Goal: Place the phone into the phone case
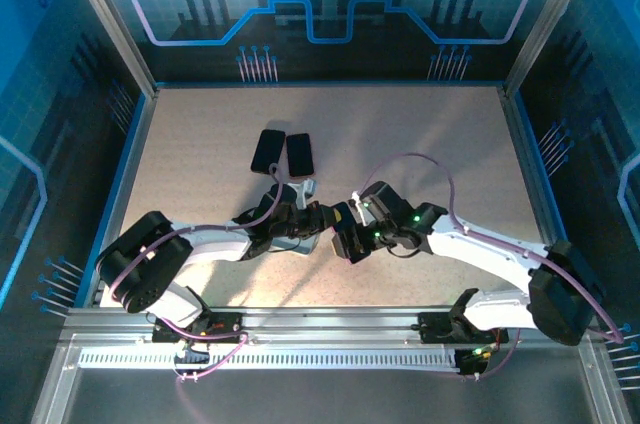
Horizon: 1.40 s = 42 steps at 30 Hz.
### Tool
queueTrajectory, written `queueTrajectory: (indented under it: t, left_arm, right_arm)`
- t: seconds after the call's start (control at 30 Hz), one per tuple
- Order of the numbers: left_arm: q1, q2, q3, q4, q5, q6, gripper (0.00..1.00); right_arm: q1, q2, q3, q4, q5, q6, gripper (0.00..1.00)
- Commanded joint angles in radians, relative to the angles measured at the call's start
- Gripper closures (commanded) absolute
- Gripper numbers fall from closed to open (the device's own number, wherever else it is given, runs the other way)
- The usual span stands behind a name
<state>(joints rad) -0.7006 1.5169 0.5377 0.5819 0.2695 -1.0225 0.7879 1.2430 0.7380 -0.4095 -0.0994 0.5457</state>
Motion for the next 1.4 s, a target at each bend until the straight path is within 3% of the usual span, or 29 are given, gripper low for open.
queueTrajectory:
  t: [0.0,0.3,0.63,0.73,0.9,1.23,1.37]
  left_arm:
    - [-0.005,-0.054,0.001,-0.011,-0.122,-0.025,1.00]
    - [-0.005,-0.154,-0.050,0.043,-0.338,-0.060,1.00]
    - [-0.039,-0.192,-0.112,0.234,-0.485,-0.112,1.00]
    - [-0.053,-0.179,-0.114,0.289,-0.510,-0.122,1.00]
    - [-0.075,-0.135,-0.114,0.404,-0.532,-0.164,1.00]
    - [-0.104,-0.030,-0.118,0.587,-0.527,-0.233,1.00]
    - [-0.119,0.008,-0.117,0.652,-0.527,-0.235,1.00]
  right_arm:
    - [-0.036,-0.066,-0.059,0.082,-0.063,0.076,0.06]
    - [-0.165,-0.205,-0.293,0.372,-0.184,0.296,0.06]
    - [-0.216,-0.217,-0.359,0.584,-0.228,0.415,0.04]
    - [-0.220,-0.179,-0.368,0.672,-0.242,0.454,0.07]
    - [-0.219,-0.101,-0.359,0.811,-0.273,0.492,0.20]
    - [-0.218,-0.107,-0.359,0.873,-0.204,0.468,0.36]
    - [-0.218,-0.129,-0.362,0.861,-0.165,0.459,0.37]
